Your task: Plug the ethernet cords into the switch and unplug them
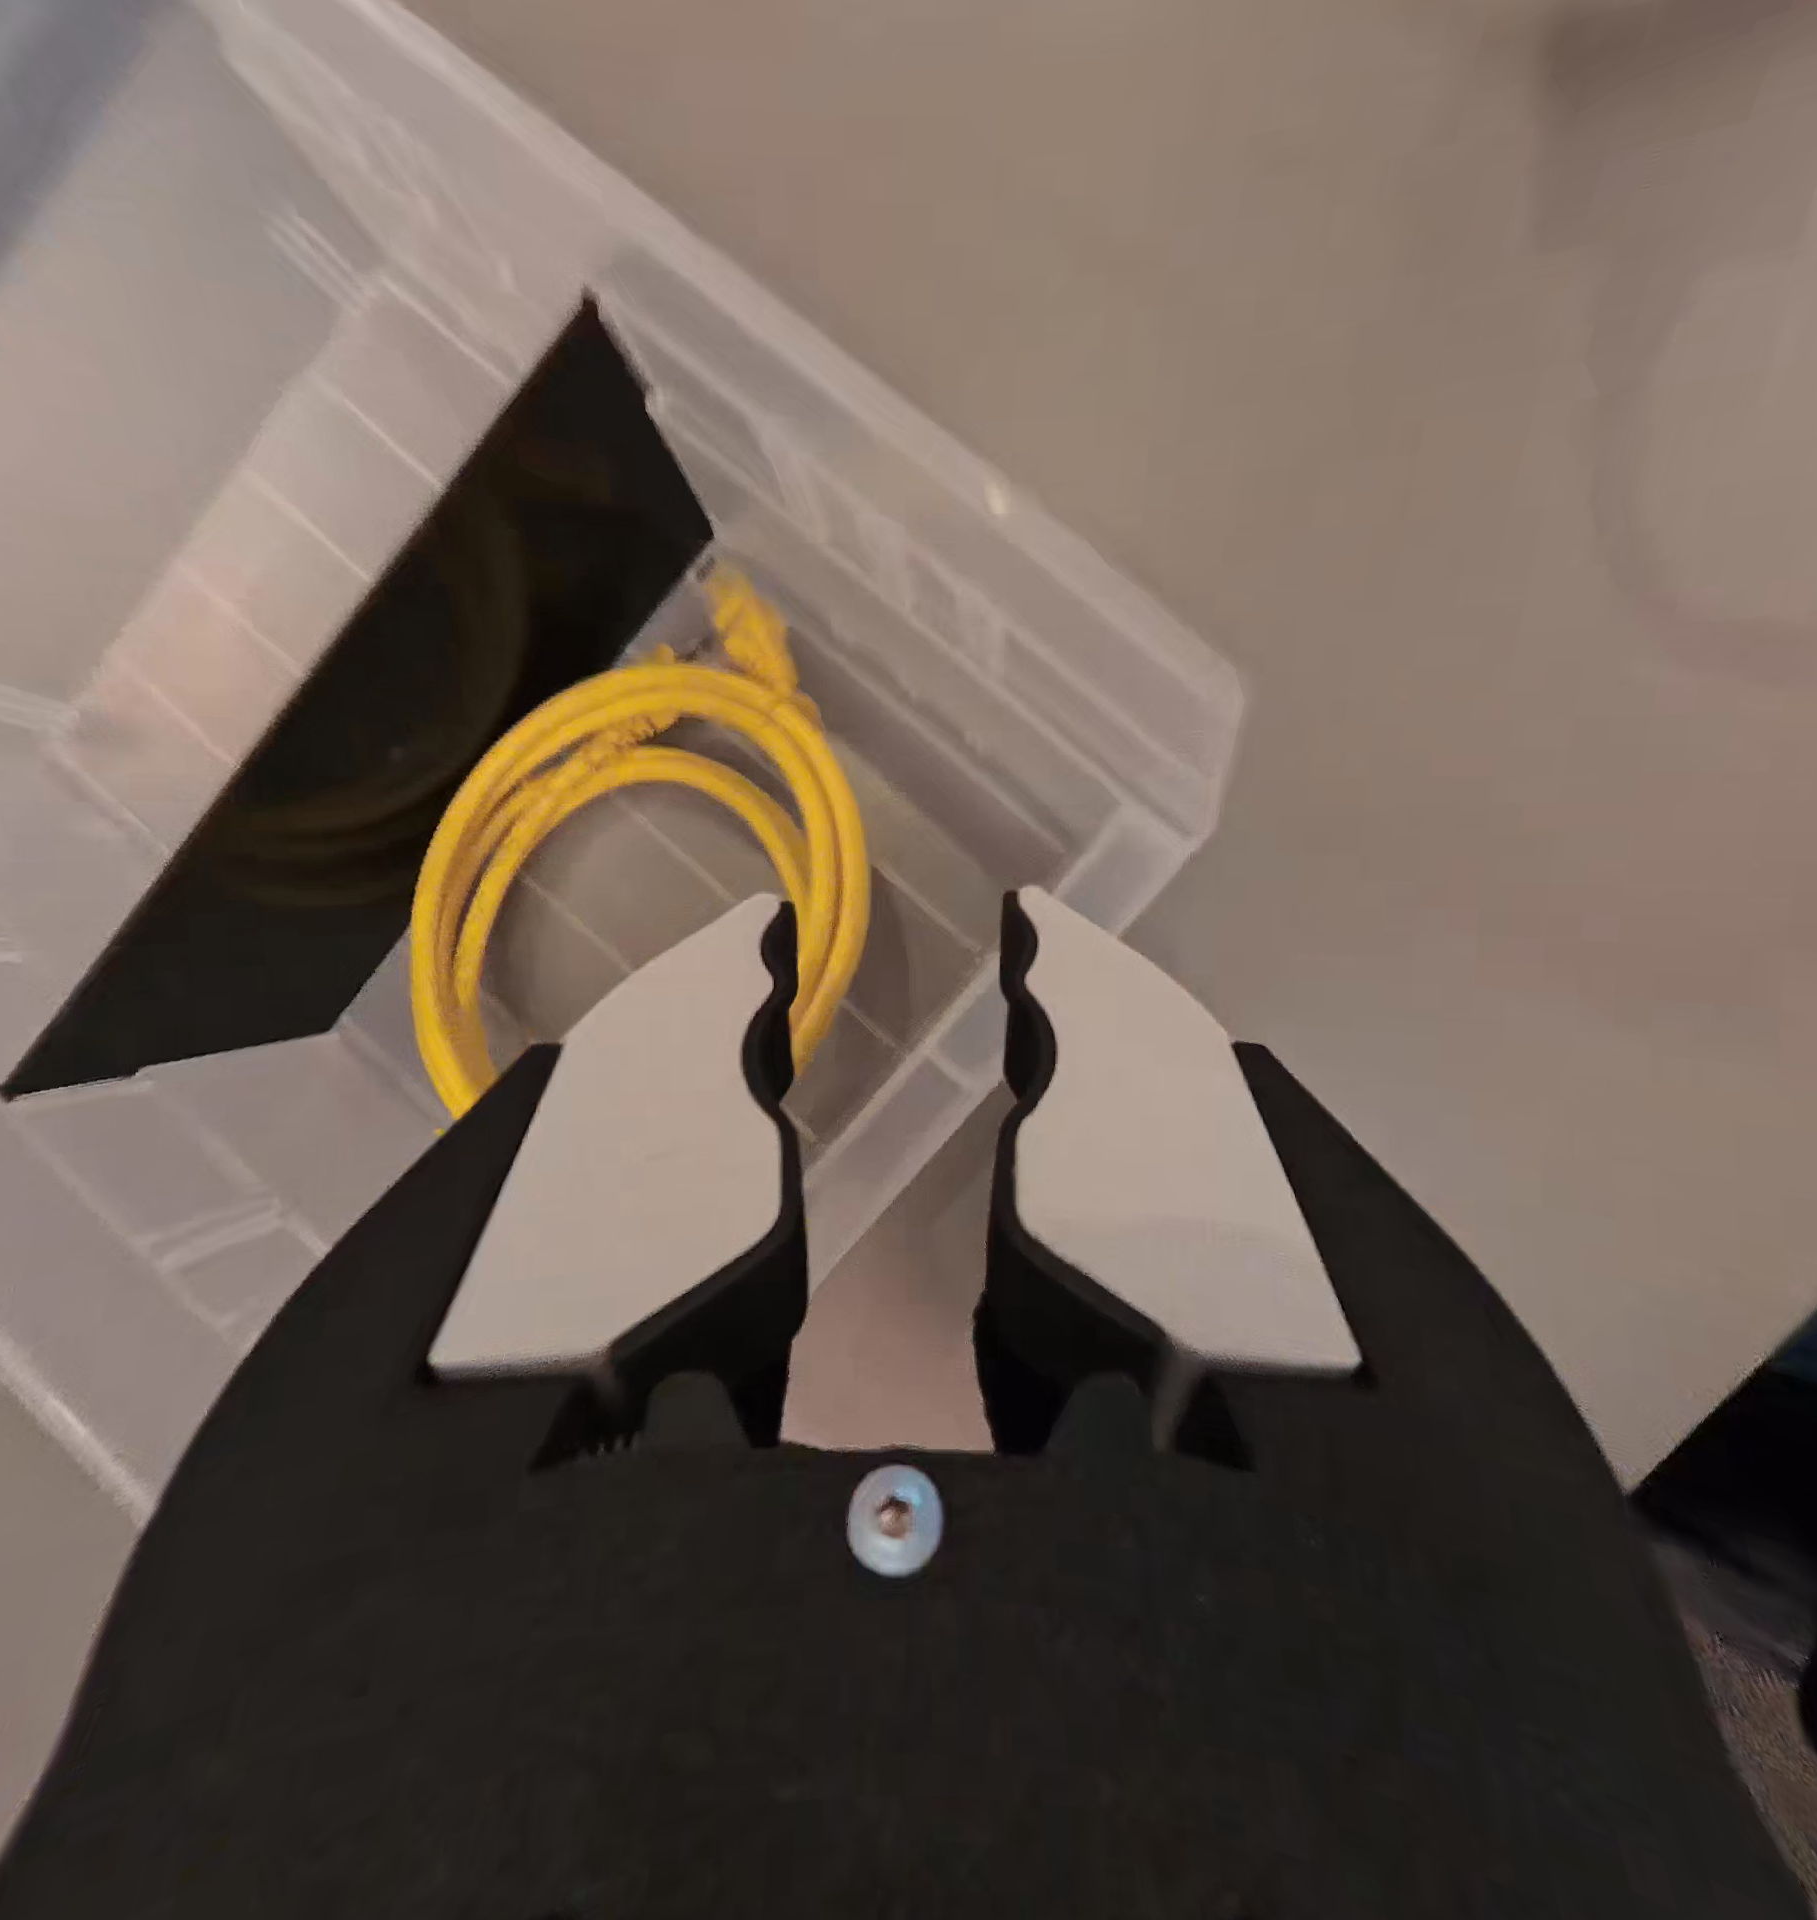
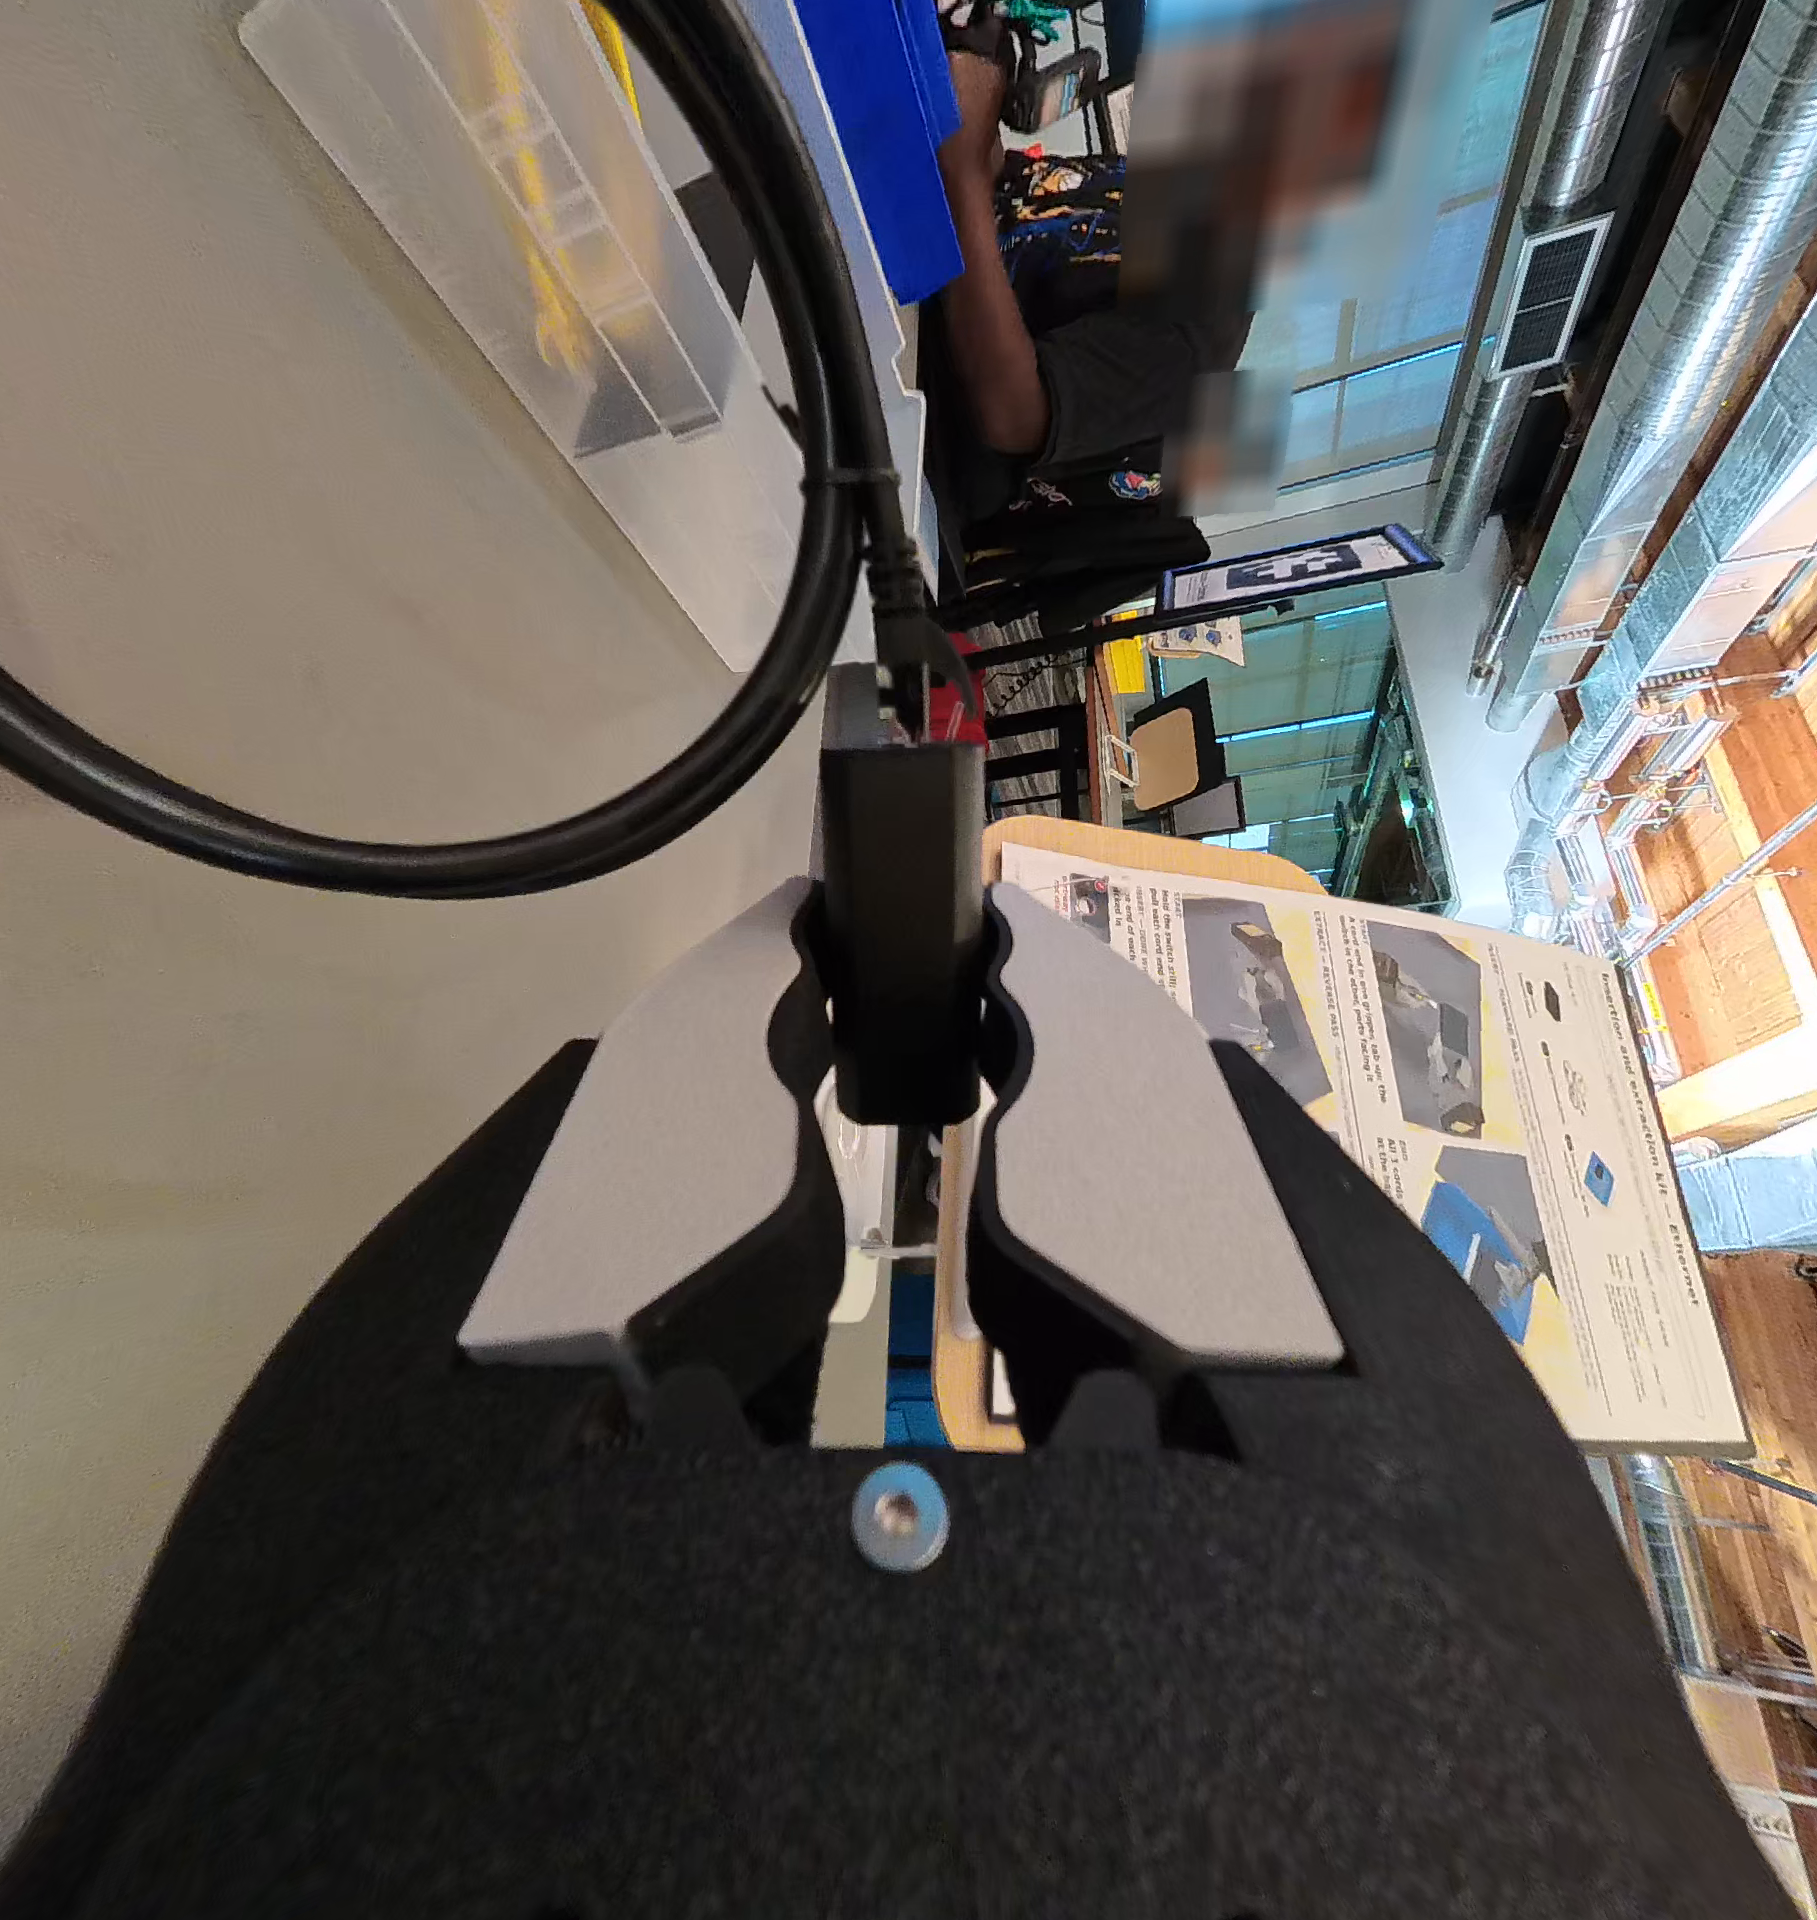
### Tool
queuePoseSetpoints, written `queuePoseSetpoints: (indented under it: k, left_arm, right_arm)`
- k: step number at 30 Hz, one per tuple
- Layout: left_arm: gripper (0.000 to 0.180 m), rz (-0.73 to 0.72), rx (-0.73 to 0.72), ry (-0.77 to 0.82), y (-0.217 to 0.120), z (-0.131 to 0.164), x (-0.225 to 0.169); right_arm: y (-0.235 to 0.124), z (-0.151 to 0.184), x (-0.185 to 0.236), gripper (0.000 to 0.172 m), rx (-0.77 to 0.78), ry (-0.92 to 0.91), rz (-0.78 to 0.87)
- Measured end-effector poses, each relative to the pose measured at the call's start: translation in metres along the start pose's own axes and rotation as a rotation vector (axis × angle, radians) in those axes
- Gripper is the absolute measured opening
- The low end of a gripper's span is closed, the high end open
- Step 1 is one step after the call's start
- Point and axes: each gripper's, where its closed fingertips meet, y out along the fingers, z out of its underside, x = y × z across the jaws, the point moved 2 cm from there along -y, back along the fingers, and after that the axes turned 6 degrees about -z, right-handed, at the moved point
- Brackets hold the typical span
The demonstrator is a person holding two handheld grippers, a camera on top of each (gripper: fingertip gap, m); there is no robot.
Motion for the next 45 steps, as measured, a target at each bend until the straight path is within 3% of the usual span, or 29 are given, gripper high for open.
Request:
queuePoseSetpoints:
  k: [5,6,7,12,18,22,26,30,32,34,38,45]
  left_arm:
    - [0.031,-0.009,0.278,0.068,0.032,0.027,0.019]
    - [0.016,0.036,0.311,0.078,0.034,0.029,0.015]
    - [0.015,0.032,0.315,0.096,0.034,0.028,0.015]
    - [0.012,-0.003,0.040,-0.012,-0.010,-0.012,0.024]
    - [0.012,0.007,-0.475,-0.211,-0.111,-0.061,0.017]
    - [0.012,0.086,-0.702,-0.230,-0.160,-0.100,-0.035]
    - [0.012,0.428,-0.937,-0.345,-0.186,-0.135,-0.109]
    - [0.011,0.761,-0.981,-0.607,-0.166,-0.135,-0.155]
    - [0.011,0.952,-0.960,-0.762,-0.145,-0.125,-0.173]
    - [0.011,1.052,-0.909,-0.907,-0.113,-0.112,-0.186]
    - [0.011,1.133,-0.781,-1.148,-0.053,-0.086,-0.199]
    - [0.011,0.965,-0.675,-1.197,-0.018,-0.058,-0.192]
  right_arm:
    - [-0.002,0.004,-0.002,0.024,-0.003,0.016,0.003]
    - [-0.002,0.004,-0.002,0.024,-0.003,0.018,0.003]
    - [-0.002,0.005,-0.003,0.024,-0.002,0.020,0.002]
    - [-0.004,0.006,-0.004,0.024,0.001,0.025,0.006]
    - [-0.006,0.001,-0.007,0.024,-0.002,0.010,0.013]
    - [-0.011,0.000,-0.012,0.024,0.004,0.000,0.030]
    - [-0.022,0.000,-0.021,0.024,0.007,-0.005,0.062]
    - [-0.037,0.002,-0.034,0.024,0.010,0.001,0.106]
    - [-0.044,0.005,-0.040,0.024,0.012,0.012,0.125]
    - [-0.048,0.009,-0.043,0.024,0.013,0.023,0.136]
    - [-0.048,0.014,-0.044,0.024,0.022,0.032,0.137]
    - [-0.037,0.016,-0.036,0.024,0.060,-0.007,0.106]
